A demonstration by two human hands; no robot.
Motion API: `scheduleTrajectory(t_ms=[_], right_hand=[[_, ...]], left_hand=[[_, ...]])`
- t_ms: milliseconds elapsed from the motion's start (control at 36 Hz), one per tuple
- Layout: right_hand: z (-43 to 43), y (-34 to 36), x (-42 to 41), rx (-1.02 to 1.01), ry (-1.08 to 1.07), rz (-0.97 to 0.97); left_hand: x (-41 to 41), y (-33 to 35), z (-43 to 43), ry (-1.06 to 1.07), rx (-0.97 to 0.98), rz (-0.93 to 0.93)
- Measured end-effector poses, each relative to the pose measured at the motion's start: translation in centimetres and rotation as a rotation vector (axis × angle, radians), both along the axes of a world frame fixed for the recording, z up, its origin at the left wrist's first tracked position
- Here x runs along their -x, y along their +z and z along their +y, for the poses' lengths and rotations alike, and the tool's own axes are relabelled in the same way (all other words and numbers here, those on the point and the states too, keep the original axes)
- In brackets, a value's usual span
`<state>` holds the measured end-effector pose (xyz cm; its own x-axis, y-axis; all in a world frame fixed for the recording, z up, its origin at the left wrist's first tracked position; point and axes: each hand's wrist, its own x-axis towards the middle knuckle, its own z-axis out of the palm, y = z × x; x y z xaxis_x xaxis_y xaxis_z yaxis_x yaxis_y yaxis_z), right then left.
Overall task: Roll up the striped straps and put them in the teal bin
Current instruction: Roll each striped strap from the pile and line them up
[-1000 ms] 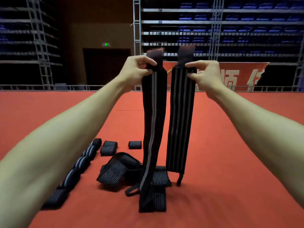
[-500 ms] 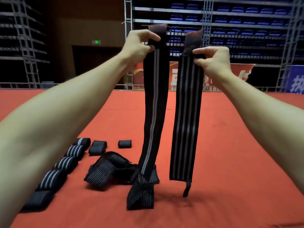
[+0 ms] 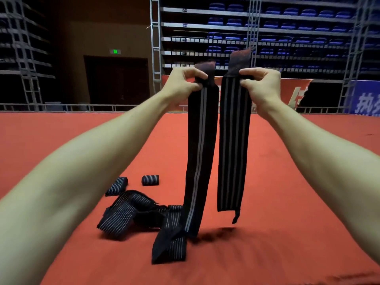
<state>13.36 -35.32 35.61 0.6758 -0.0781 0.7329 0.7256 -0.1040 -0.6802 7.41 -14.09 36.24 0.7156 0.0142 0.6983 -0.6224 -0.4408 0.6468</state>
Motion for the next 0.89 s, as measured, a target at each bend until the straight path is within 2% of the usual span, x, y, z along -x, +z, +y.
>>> scheduleTrajectory(t_ms=[306,444,667,889], right_hand=[[1.1,-2.2,-0.3,-0.004,0.034,0.005],[2.1,-3.8,0.2,0.026,0.089,0.017],[2.5,-5.0,0.6,-0.016,0.186,0.016],[2.5,-5.1,0.6,0.12,0.13,-0.051]], left_hand=[[-1.8,-3.0,-1.4,-0.099,0.076,0.054],[-1.9,-4.8,-2.0,-0.088,0.031,0.059],[-2.0,-4.9,-2.3,-0.076,0.16,-0.036],[-2.1,-4.5,-2.1,-0.069,0.142,-0.117]])
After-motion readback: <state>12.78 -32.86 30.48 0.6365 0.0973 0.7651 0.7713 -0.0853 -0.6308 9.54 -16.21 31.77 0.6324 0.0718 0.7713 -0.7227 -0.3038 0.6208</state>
